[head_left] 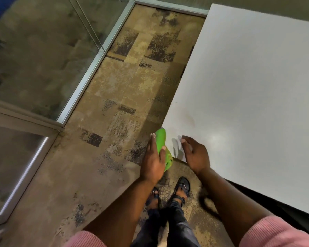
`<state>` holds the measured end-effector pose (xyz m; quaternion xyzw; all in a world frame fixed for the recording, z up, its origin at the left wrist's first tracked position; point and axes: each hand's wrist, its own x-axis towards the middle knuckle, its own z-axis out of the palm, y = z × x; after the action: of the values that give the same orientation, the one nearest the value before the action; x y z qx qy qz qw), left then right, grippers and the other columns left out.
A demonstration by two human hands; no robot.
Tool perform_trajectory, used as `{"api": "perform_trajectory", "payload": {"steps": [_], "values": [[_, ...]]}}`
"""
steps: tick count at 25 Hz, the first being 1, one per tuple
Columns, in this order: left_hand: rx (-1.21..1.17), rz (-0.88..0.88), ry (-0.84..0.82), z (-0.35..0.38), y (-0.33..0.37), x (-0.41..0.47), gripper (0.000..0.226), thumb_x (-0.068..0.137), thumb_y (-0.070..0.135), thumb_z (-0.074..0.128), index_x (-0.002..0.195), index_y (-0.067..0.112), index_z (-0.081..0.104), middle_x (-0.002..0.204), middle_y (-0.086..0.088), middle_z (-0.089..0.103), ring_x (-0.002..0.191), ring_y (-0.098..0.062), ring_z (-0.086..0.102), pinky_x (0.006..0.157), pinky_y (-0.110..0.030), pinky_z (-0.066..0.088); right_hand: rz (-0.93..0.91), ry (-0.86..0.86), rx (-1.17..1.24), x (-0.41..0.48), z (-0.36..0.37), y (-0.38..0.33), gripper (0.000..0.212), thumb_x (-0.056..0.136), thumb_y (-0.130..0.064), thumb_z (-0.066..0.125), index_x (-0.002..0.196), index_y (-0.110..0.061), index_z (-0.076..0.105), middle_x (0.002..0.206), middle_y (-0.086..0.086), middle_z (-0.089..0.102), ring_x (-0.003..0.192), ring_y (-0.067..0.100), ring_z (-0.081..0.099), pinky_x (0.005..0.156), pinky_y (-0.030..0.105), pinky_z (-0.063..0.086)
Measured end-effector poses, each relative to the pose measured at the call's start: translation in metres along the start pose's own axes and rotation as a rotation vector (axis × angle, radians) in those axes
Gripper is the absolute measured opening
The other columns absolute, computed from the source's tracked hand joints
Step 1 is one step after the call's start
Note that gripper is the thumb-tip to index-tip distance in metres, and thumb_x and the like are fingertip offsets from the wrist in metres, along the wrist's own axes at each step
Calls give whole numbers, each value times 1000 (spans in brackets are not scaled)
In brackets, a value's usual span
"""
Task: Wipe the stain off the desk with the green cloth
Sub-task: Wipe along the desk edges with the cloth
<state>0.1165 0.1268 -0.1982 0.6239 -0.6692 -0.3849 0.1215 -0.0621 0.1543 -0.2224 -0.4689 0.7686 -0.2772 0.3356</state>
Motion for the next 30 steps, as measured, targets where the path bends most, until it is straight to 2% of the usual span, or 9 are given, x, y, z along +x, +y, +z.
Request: {"api": "perform_trajectory", "payload": {"steps": [3,5,10,13,16,20,23,27,30], "values": [[8,64,-2,-4,36,-4,73,108,33,41,164,11,1,173,-10,7,153,-33,32,116,-45,43,36,-38,476,-17,-3,-54,28,100,-35,58,93,-20,80,86,-5,79,80,11,71,72,31,51],[40,115,-28,-9,56,-8,75,106,35,36,163,9,-6,173,-10,-3,160,-27,11,125,-44,31,79,-29,642,-25,-17,-74,19,94,-19,63,99,-19,81,89,-2,80,81,13,71,75,34,55],[76,120,-121,-26,84,-10,80,96,46,17,161,10,-12,171,-8,-16,158,-16,-16,129,-39,-10,129,-182,852,-27,-51,-77,55,69,-16,64,122,-7,74,110,18,77,94,23,70,83,35,57],[-94,15,-214,-35,99,-9,72,102,43,17,162,12,-9,171,-7,-16,158,-15,-17,126,-36,-13,91,-198,722,-31,-57,-80,59,59,-18,70,117,-19,76,109,12,79,96,21,71,84,38,57],[-119,11,-251,-37,96,-7,62,112,31,26,163,14,-4,172,-6,-13,159,-16,-13,129,-41,-9,101,-89,580,-37,-58,-84,40,72,2,72,101,-26,77,92,0,79,85,17,70,70,24,56],[98,308,-238,-59,79,15,76,101,11,47,164,29,9,173,4,-3,159,-15,-8,130,-44,0,147,1,483,-37,-64,-76,48,75,15,63,96,-26,76,93,2,78,87,22,71,79,33,56],[379,598,-305,-72,83,44,72,97,16,58,160,32,27,172,9,11,158,-11,1,127,-42,-2,130,57,386,-33,-66,-73,48,70,3,63,91,-38,76,89,-13,79,87,14,73,81,33,56],[393,701,-286,-70,92,91,42,92,21,68,133,21,59,149,0,55,153,-21,33,128,-45,13,169,137,216,-24,-55,-78,25,73,-28,63,86,-46,73,87,-15,72,83,3,66,73,21,51],[438,711,-302,-67,87,124,46,96,25,64,141,22,54,154,1,51,154,-19,30,127,-42,9,247,290,46,-13,-37,-72,14,91,-38,66,102,-38,74,96,-7,66,86,13,63,68,26,45]]}}
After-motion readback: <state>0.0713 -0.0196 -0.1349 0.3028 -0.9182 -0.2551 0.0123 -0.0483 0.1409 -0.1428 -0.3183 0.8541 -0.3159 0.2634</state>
